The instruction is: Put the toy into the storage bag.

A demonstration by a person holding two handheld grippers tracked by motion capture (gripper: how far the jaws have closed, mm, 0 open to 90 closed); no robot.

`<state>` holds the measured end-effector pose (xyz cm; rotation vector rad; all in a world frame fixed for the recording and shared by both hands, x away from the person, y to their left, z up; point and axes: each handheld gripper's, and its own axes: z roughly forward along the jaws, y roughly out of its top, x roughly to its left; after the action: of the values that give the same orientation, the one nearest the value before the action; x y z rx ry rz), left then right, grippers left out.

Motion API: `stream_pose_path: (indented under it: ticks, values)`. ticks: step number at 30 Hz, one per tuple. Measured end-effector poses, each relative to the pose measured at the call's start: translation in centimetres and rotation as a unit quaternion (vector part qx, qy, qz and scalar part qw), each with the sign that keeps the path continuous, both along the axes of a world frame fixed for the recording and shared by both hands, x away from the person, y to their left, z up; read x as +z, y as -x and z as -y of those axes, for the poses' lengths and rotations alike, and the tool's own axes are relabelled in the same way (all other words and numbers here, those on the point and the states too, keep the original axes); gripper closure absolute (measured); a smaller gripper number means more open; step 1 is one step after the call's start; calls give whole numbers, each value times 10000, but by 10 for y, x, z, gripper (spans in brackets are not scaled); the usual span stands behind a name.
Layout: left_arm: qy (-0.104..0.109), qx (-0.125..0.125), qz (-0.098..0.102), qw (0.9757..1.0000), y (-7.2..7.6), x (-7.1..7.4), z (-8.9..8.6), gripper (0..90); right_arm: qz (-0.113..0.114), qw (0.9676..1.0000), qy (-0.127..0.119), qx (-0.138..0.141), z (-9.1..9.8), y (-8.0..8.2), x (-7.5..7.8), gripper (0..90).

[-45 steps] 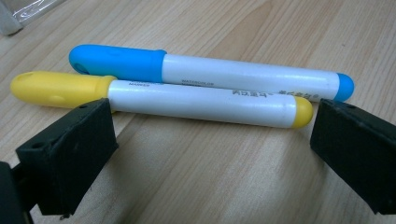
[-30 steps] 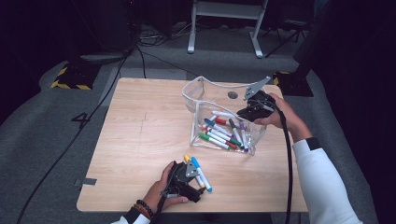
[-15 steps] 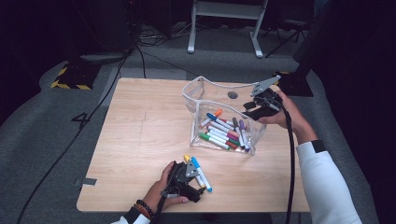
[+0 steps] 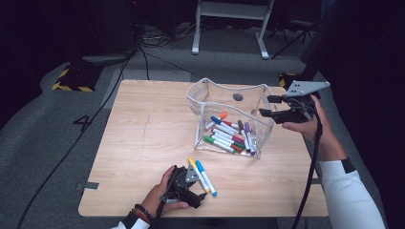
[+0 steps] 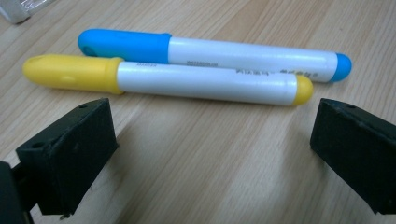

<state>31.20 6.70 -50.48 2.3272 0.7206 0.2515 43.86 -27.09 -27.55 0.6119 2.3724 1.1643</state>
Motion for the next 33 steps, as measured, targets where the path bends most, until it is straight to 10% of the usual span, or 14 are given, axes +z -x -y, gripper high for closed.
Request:
stream_pose_path:
  ticks: [9, 18, 33]
  values:
    - [8, -131, -1, 9999, 2, 0, -7, 5, 291, 9988, -271, 269, 10, 63, -12, 387]
    - [12, -51, -4, 10000, 3, 0, -13, 5, 45, 9971, -401, 645, 2, 115, -69, 356]
    - [1, -50, -7, 10000, 1, 0, -12, 3, -712, 9893, 204, 1255, -73, 112, -173, 349]
